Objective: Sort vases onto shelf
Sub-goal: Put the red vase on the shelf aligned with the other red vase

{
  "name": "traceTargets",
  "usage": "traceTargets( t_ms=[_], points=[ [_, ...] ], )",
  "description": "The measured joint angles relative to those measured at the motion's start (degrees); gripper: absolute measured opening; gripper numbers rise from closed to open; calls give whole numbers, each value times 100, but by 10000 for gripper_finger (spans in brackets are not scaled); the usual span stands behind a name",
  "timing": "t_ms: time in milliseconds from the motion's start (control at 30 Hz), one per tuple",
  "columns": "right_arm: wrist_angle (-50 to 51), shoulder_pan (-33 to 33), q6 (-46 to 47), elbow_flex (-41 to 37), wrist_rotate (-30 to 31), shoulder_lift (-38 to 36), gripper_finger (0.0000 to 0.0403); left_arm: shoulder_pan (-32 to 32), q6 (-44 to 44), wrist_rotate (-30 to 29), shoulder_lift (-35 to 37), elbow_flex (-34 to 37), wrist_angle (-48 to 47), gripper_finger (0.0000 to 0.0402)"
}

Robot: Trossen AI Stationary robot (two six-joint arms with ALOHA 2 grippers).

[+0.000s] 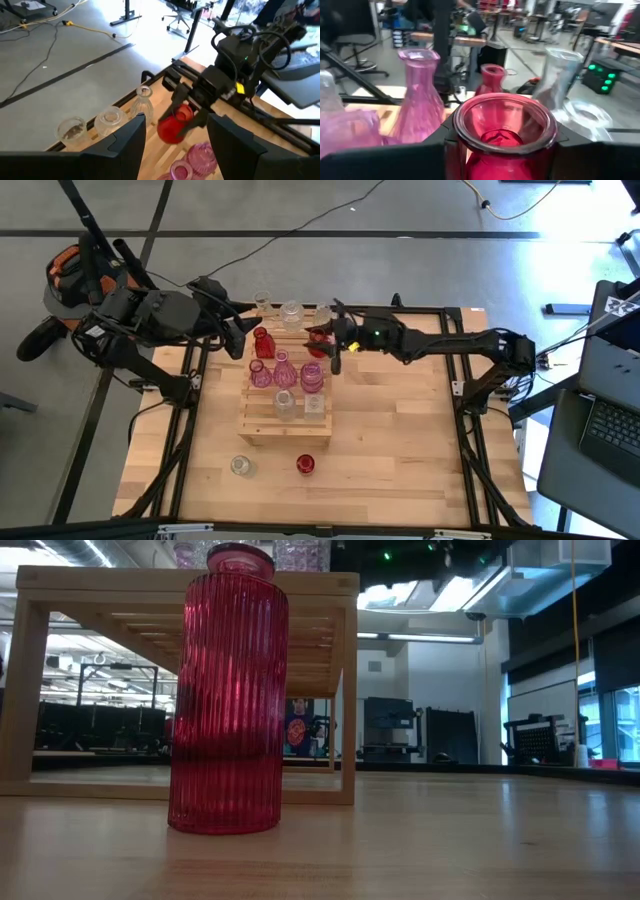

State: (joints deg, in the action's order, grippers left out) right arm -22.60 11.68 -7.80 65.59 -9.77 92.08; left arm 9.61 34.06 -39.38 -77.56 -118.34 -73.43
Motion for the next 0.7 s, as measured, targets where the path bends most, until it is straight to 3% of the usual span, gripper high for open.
traceTargets(
  t_ms=[167, 700],
  points=[
    [-636, -5, 316, -471, 126, -18, 119, 0, -17, -6, 0, 0, -80, 204],
    [-409, -12, 317, -508, 397, 166, 119, -184, -28, 4, 0, 0, -111, 204]
  ],
)
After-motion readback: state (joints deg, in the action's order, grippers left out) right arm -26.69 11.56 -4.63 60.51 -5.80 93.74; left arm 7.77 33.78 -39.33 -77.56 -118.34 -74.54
